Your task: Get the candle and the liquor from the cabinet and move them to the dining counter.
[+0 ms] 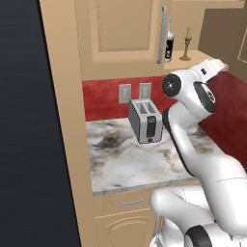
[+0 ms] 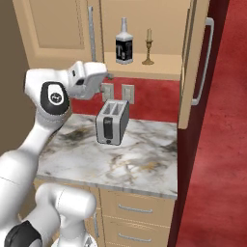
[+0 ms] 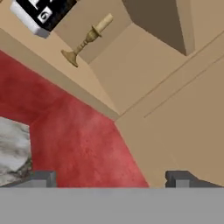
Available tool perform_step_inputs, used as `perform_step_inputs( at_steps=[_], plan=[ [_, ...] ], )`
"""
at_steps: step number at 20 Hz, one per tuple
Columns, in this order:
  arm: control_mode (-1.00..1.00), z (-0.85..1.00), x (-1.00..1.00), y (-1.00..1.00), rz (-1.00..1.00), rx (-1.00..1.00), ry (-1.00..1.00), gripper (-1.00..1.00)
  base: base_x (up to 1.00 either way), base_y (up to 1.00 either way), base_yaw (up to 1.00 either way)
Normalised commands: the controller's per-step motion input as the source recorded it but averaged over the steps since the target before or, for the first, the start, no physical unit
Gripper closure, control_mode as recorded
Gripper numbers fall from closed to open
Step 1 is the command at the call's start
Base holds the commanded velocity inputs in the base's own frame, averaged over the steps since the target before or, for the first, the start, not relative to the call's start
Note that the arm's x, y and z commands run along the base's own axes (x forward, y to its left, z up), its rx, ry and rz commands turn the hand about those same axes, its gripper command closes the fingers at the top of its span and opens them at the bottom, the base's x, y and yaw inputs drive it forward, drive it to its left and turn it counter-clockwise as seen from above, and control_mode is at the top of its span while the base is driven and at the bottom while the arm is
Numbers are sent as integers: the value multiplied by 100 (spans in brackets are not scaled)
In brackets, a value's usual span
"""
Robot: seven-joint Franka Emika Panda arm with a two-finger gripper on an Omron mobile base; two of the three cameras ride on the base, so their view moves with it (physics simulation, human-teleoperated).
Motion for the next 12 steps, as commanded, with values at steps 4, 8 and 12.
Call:
perform_step_inputs(
  at_steps=[4,8,12],
  plan=[
    [-100,-2,6,65,29,22,-23,-100,0,0,0],
    [-100,1,26,45,32,24,-16,-100,0,0,0],
    [-100,3,31,38,34,23,-13,-100,0,0,0]
  ],
)
